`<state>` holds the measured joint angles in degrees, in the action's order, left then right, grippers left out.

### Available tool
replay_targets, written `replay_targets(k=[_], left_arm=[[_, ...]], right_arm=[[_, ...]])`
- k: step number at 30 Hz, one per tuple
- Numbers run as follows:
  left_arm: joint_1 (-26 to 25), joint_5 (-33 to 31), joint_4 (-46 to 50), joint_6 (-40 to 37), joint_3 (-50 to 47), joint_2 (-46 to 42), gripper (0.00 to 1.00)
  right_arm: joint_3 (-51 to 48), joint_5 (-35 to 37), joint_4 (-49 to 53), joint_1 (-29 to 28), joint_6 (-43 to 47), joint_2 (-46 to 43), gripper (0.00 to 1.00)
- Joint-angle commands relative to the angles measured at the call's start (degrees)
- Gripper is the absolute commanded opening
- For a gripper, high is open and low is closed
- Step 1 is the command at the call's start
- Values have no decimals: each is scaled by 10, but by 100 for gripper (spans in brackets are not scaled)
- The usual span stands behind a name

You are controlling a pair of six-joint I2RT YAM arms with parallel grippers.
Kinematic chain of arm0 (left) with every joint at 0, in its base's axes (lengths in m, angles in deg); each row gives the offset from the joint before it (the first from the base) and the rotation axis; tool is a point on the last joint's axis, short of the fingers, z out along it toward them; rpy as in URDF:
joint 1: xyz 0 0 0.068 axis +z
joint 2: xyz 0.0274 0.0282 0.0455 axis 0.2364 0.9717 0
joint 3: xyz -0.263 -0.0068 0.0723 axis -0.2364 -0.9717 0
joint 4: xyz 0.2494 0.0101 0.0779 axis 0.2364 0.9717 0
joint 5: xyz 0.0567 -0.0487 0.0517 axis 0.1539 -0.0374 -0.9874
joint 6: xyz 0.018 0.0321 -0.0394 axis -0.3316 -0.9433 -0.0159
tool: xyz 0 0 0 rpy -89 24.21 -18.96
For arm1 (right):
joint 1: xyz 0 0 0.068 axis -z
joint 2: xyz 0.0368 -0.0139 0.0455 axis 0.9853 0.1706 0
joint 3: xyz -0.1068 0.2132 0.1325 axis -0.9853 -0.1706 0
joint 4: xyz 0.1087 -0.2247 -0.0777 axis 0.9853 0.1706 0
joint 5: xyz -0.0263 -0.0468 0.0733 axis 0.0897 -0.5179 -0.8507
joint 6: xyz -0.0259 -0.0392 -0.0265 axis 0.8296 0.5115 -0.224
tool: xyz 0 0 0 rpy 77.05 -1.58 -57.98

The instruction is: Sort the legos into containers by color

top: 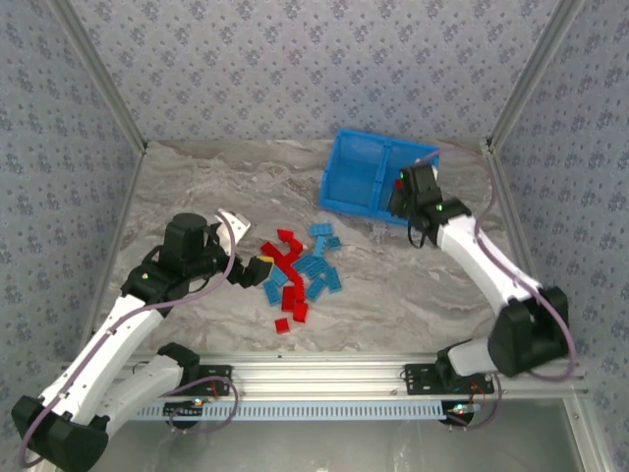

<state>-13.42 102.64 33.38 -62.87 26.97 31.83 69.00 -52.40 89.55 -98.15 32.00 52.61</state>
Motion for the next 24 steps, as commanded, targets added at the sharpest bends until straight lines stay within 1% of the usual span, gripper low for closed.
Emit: replay_targets(k=[1, 6, 10, 12, 14, 18, 24], left_arm=[[2, 4, 5, -9, 25, -6, 99], [5, 3, -2, 2, 31, -2, 99], [14, 5, -3, 17, 33, 2, 99], [15, 1, 2, 18, 34, 5, 99], [16, -3, 9, 21, 40, 14, 99], [23, -3, 19, 40, 55, 35, 99], [24, 6, 15, 61, 58, 39, 99]], right_arm=[[89, -40, 10, 41, 8, 100, 30], [213, -107, 40, 88, 8, 251, 31], [296, -123, 75, 98, 11, 340, 32], [326, -129, 94, 99, 10, 368, 35], [344, -135, 100, 99, 8, 382, 37], [358, -133, 108, 99, 5, 377, 46], [354, -120, 125, 98, 9, 334, 49]])
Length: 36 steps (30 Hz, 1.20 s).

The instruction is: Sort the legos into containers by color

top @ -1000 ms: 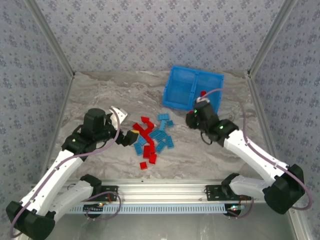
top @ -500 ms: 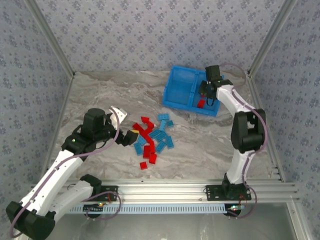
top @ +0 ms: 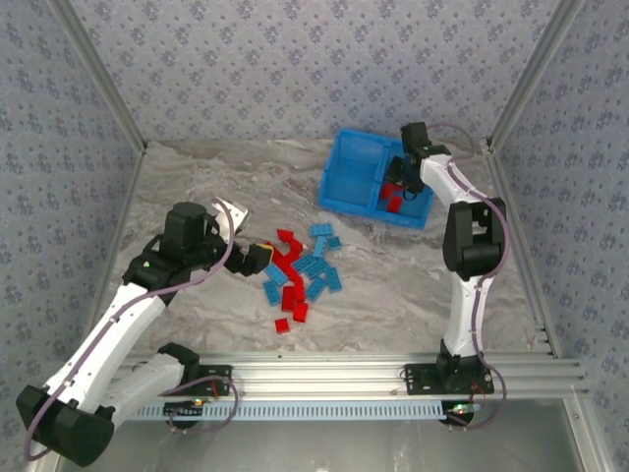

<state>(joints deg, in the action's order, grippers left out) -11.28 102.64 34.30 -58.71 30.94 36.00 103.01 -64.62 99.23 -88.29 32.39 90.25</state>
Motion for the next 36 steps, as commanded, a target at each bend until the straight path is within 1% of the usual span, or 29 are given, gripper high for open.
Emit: replay_targets(k=[1, 3, 5, 6, 8, 9, 11, 15, 17, 18, 20, 21, 22, 25, 29, 31, 36], left_arm=[[2, 9, 2, 23, 18, -4, 99], [2, 5, -10, 42, 16, -6, 99], [2, -21, -28, 95, 12, -5, 99], [2, -47, -35, 143, 12, -2, 99], [1, -92, -37, 260, 8, 6, 89], [0, -96, -35, 310, 5, 11, 85], [-11, -113, -22, 370, -3, 20, 84], [-58, -188, 25, 453, -22, 24, 83], [-77, -208, 48, 483, -32, 32, 81], [-86, -217, 60, 499, -38, 37, 80], [-103, -231, 76, 526, -51, 51, 78], [-111, -236, 78, 538, -61, 58, 77], [-118, -238, 74, 549, -72, 66, 76], [-129, -223, 36, 574, -101, 103, 71], [-143, -204, -16, 597, -111, 181, 67], [-151, -207, -24, 599, -99, 224, 65], [-180, -233, -38, 624, -81, 282, 61]], right_arm=[[10, 6, 31, -1, 4, -55, 49], [-3, 10, 31, -3, 1, -83, 49], [-29, 18, 34, -13, 0, -128, 49], [-48, 24, 33, -21, 0, -155, 50], [-88, 34, 35, -40, 0, -212, 51], [-108, 44, 37, -52, -2, -243, 53], [-150, 57, 47, -78, -9, -303, 57], [-219, 103, 65, -155, -39, -417, 70], [-242, 120, 61, -185, -55, -453, 76], [-250, 122, 60, -196, -73, -466, 81], [-253, 108, 69, -210, -89, -477, 92], [-250, 105, 80, -216, -95, -478, 97], [-246, 103, 94, -222, -97, -478, 99], [-246, 104, 122, -239, -103, -485, 100], [-287, 75, 113, -254, -113, -512, 100], [-318, 58, 106, -261, -112, -532, 100], [-384, 73, 131, -262, -110, -586, 100]])
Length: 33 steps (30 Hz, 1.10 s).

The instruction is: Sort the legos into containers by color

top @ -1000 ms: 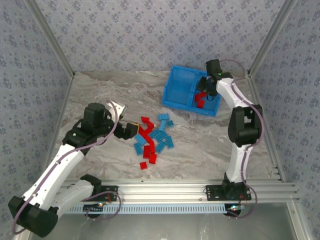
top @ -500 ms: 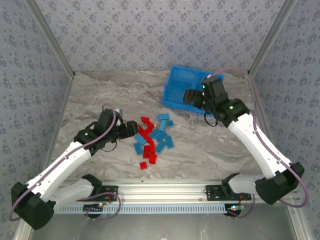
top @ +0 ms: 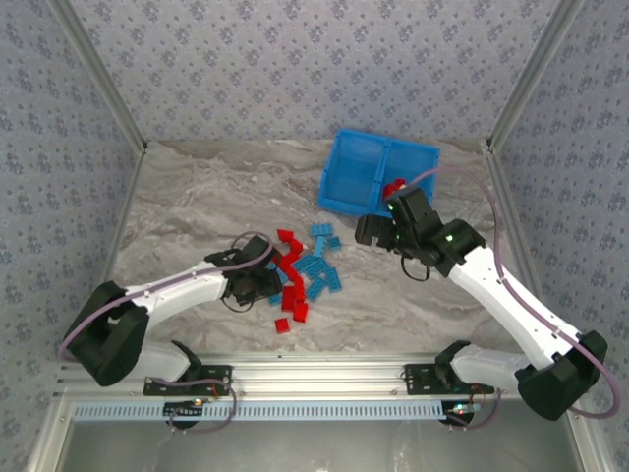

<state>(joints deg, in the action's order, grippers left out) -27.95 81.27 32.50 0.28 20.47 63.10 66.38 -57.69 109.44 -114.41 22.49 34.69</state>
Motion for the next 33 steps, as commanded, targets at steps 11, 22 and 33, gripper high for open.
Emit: replay_targets(k=[11, 22, 33], left_arm=[[-62, -56, 3, 77, 45, 96, 56], [-84, -91, 57, 110, 80, 53, 18], [-95, -140, 89, -162, 351, 48, 11]], right_arm=[[-34, 7, 32, 10, 16, -95, 100], [7, -9, 85, 15, 56, -118, 100], [7, 40, 91, 17, 43, -152, 100]])
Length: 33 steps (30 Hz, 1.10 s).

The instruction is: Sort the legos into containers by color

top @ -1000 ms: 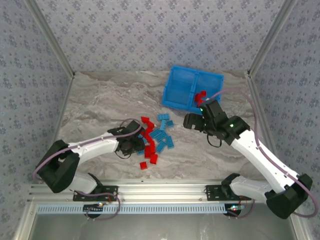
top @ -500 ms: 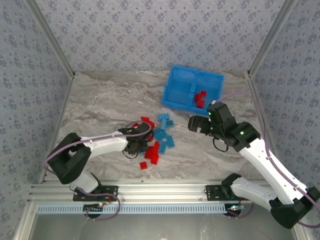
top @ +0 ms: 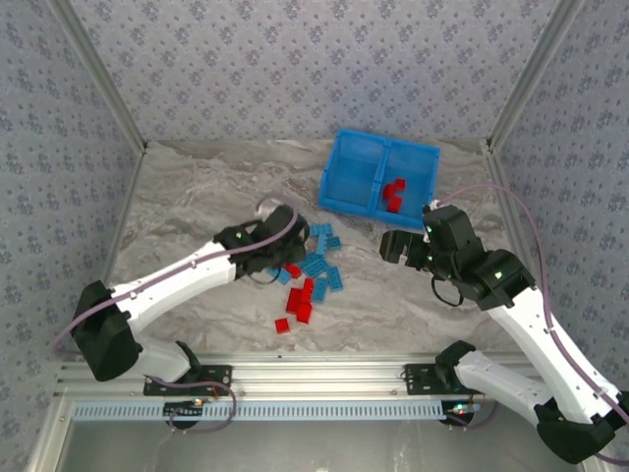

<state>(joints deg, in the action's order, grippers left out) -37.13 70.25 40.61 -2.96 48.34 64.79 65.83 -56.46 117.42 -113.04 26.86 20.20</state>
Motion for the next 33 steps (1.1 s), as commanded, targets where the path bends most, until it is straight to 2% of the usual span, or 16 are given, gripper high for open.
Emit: replay_targets(k=[1, 5, 8, 14, 17, 20, 23, 27, 30, 33], left_arm=[[-3, -30, 5, -178, 116, 60, 11], [-1, -47, 12, -346, 294, 206, 8], [8, -75, 19, -429, 415, 314, 6], [44, -39, 6, -492, 610, 493, 6], [49, -51, -23, -513, 658, 554, 6], [60, -58, -27, -495, 712, 615, 8], [76, -49, -15, -459, 762, 662, 17], [84, -12, -24, -451, 774, 670, 40], [83, 8, -27, -446, 773, 653, 50], [81, 30, -24, -433, 766, 618, 56]], right_arm=[[9, 32, 6, 3, -14, -7, 100], [-9, 49, -21, 3, -38, -7, 100], [-23, 58, -35, 2, -56, -6, 100], [-34, 66, -36, 1, -72, -2, 100], [-35, 64, -32, 1, -70, 2, 100], [-32, 58, -32, 2, -67, 8, 100], [-26, 50, -30, 2, -64, 15, 100], [-26, 42, -26, 1, -66, 15, 100], [-27, 43, -21, 0, -68, 14, 100], [-30, 46, -19, 0, -70, 11, 100]])
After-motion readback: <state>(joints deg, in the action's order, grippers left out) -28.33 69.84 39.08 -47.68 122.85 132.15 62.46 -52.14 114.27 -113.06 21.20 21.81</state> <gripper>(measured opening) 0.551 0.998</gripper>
